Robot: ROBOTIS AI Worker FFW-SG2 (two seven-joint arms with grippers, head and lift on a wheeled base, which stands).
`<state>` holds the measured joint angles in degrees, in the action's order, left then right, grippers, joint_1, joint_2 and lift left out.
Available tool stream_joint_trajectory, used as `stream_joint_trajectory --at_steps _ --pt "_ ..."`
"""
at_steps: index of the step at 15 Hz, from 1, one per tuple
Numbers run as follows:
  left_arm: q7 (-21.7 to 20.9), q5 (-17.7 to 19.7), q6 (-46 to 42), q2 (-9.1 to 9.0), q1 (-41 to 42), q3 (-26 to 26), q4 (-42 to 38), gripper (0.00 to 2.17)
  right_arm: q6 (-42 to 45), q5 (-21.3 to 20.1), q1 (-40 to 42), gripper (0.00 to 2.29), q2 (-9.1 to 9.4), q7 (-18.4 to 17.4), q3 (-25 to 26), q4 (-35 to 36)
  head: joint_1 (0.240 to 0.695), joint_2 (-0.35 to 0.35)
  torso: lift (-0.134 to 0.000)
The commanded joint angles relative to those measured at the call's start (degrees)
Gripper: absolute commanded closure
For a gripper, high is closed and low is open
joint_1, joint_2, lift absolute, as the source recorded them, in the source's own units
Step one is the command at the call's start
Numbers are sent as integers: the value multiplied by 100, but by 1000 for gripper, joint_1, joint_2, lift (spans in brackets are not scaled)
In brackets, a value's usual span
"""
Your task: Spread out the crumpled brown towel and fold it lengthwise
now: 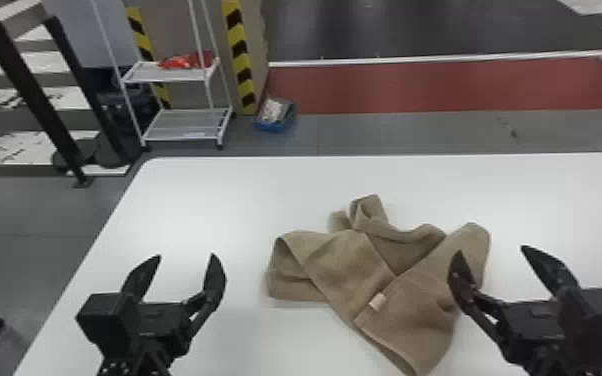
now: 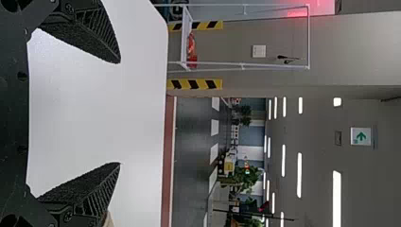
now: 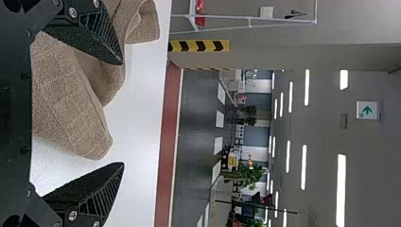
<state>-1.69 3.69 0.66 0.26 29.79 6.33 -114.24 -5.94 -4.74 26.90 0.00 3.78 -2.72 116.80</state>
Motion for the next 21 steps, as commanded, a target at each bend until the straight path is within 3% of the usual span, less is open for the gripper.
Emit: stream_joint_trajectory --at_steps 1,12,13,15,17,21 --pt "-7 0 0 -41 0 0 -1 134 0 0 8 134 5 0 0 0 695 120 -124" --pt "-24 -9 0 -41 27 -9 -45 134 -35 -44 17 134 5 62 0 9 695 121 -124" --pt "-24 -9 0 -41 27 -17 -45 134 -70 -88 17 134 5 141 -18 9 695 120 -124" --pt "-24 -18 18 -41 18 -35 -36 134 -369 -413 -18 151 5 624 -97 18 695 128 -124" --pt "-24 -26 18 -41 18 -44 -36 134 -1248 -730 -176 184 5 1064 -176 0 695 146 -124" --pt "-33 -35 18 -41 0 -44 -19 134 -1406 -879 -299 191 5 1292 -290 -176 695 173 -124"
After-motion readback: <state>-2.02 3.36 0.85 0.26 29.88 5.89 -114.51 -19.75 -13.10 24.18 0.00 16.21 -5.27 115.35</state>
